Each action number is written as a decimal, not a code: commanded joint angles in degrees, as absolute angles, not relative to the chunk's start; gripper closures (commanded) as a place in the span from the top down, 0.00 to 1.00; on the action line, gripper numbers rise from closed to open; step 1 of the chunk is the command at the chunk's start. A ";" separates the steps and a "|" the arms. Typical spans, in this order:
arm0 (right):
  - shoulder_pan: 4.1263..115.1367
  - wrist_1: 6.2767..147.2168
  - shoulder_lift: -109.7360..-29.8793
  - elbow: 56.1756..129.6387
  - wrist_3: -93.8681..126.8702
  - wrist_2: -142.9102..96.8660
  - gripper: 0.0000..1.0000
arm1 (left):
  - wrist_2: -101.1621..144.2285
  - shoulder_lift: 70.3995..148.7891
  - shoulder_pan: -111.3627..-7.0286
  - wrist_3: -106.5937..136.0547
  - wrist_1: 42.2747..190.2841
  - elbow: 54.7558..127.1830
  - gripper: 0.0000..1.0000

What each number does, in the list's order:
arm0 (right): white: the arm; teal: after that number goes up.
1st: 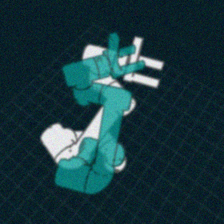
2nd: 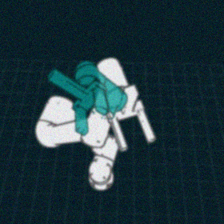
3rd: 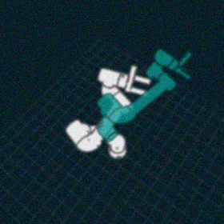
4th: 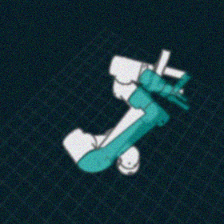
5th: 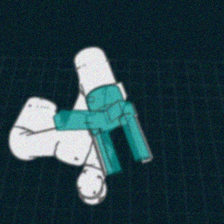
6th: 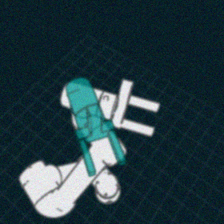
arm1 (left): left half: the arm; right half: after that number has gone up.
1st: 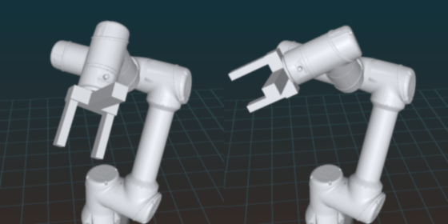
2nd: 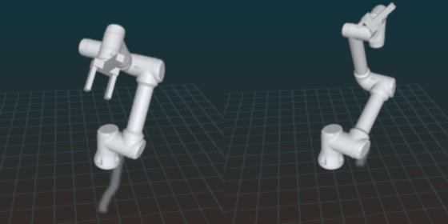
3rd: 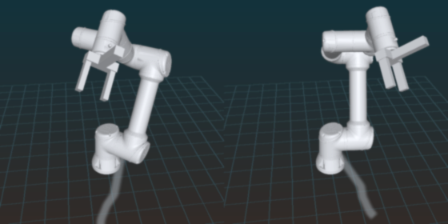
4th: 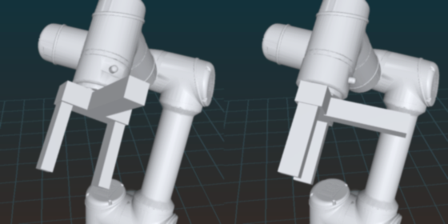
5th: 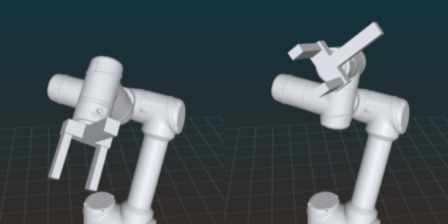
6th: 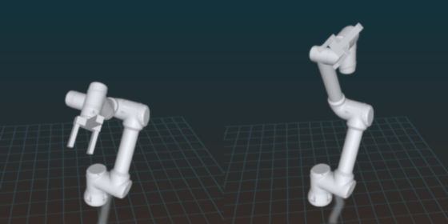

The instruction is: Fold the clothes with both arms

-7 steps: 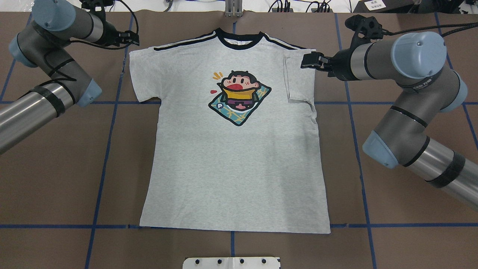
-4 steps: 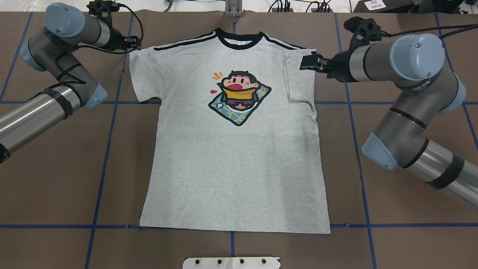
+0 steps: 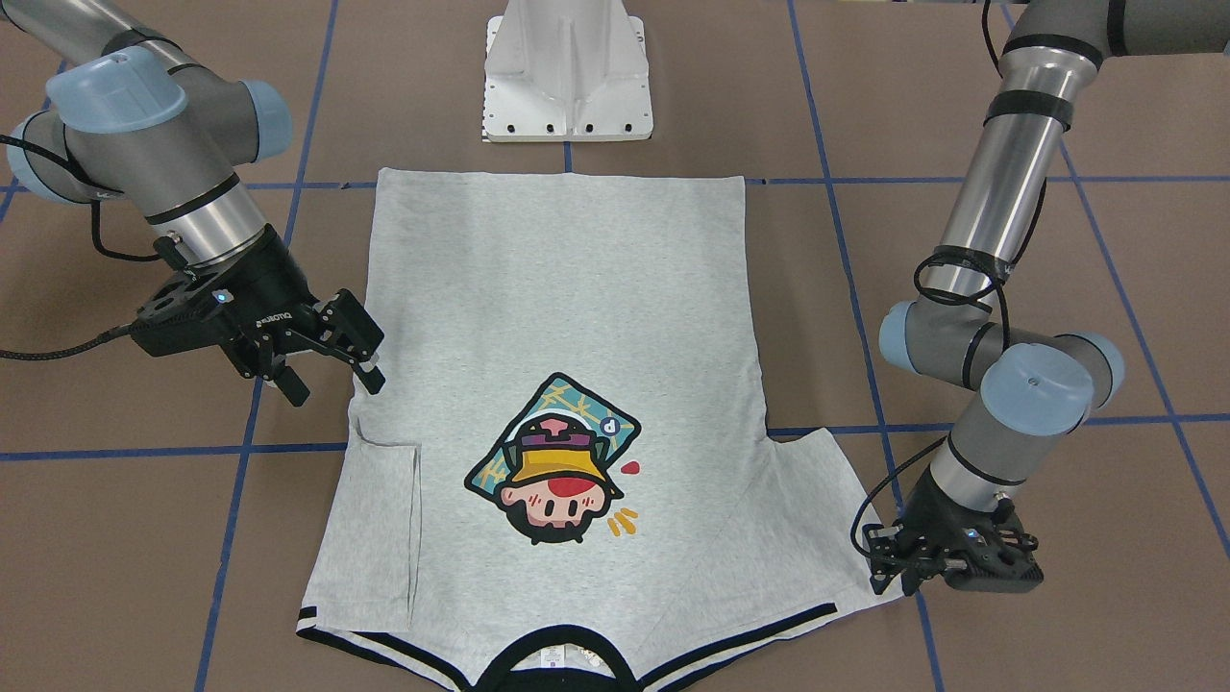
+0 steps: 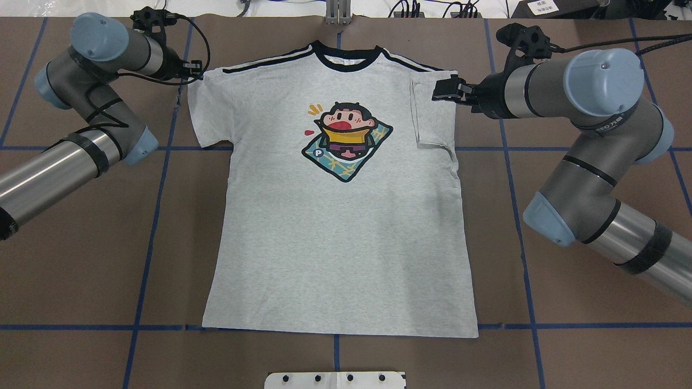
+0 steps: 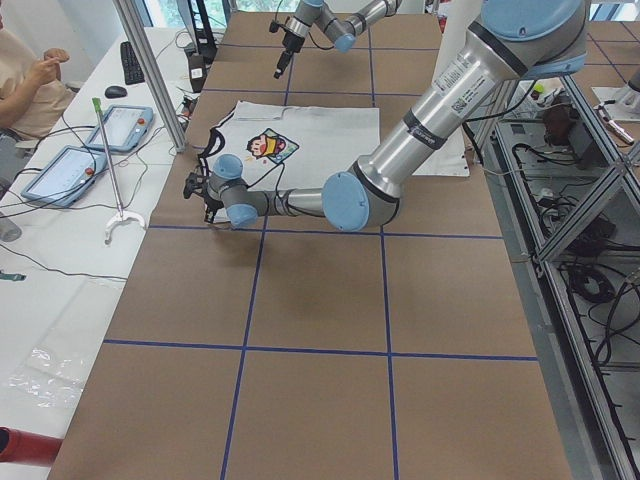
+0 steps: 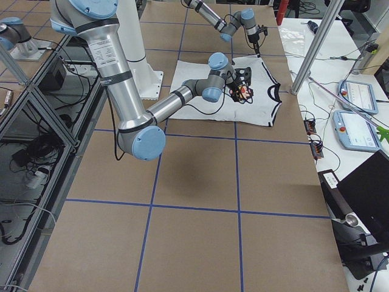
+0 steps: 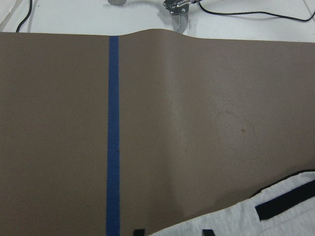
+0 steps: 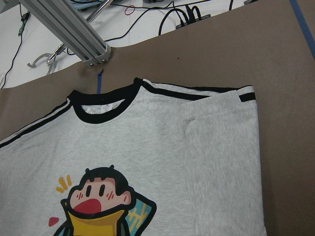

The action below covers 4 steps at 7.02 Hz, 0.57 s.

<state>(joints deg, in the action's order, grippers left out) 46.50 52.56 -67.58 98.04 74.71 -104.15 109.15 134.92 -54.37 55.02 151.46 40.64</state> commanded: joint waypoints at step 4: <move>46.32 52.56 -67.59 98.44 74.79 -103.54 1.00 | 109.69 135.09 -54.67 59.90 151.18 48.30 0.00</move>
<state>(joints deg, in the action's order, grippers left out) 46.42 52.56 -67.64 98.42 74.77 -103.90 109.69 135.04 -54.65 56.81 151.47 44.49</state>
